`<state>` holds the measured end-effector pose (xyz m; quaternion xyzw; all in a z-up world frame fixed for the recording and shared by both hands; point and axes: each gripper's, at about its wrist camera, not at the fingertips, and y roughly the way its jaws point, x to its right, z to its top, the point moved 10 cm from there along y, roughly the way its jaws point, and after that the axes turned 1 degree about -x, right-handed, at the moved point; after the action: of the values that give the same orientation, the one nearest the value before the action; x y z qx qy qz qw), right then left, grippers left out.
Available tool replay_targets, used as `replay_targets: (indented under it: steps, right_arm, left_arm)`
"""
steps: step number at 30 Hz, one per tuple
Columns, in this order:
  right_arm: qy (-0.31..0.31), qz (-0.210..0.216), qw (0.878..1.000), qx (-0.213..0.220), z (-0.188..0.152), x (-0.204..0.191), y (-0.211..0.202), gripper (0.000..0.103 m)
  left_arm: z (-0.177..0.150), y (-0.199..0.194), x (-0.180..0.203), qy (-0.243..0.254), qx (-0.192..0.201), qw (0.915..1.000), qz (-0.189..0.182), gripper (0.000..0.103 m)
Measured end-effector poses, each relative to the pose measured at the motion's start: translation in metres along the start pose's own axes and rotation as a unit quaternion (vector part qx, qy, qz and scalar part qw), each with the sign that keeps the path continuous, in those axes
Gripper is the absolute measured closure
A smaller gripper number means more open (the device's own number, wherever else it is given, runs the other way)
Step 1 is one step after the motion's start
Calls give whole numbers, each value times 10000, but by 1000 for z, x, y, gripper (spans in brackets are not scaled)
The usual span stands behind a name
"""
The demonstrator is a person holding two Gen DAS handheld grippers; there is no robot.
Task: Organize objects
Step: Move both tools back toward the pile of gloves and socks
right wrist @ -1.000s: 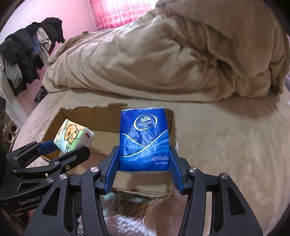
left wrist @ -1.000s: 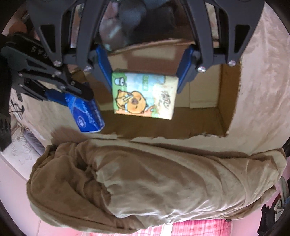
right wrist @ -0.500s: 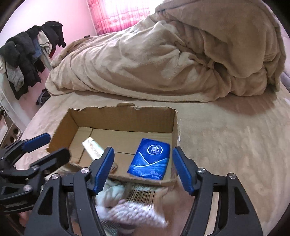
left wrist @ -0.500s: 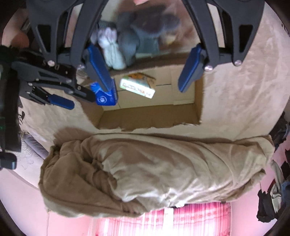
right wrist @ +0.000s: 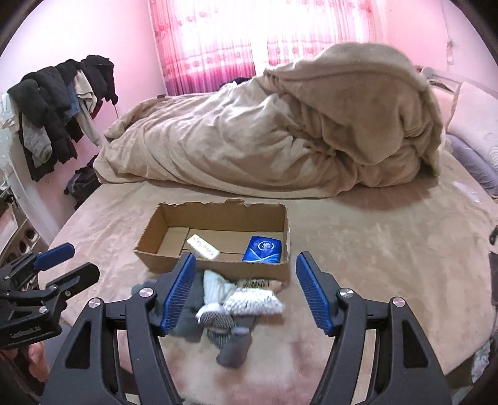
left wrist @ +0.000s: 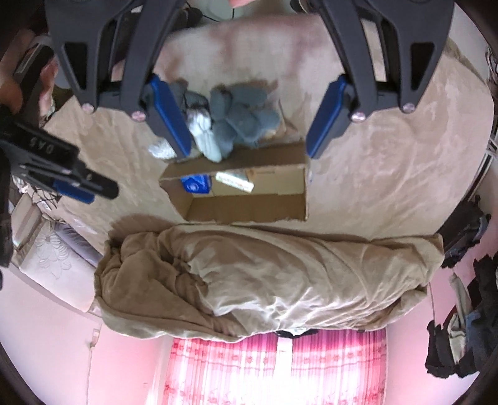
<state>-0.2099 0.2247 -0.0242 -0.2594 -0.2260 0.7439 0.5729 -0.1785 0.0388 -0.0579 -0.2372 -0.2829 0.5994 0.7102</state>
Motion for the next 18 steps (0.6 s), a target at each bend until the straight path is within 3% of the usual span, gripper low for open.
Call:
replay_targets:
  steps: [7, 18]
  right_arm:
    - [-151, 28, 9999, -24, -15, -11, -18, 33]
    - [-138, 1, 9989, -451, -52, -3, 12, 33]
  left_arm:
    - [-38, -3, -3, -80, -238, 9997, -32, 25]
    - [-75, 32, 2, -121, -629, 9979, -131, 25]
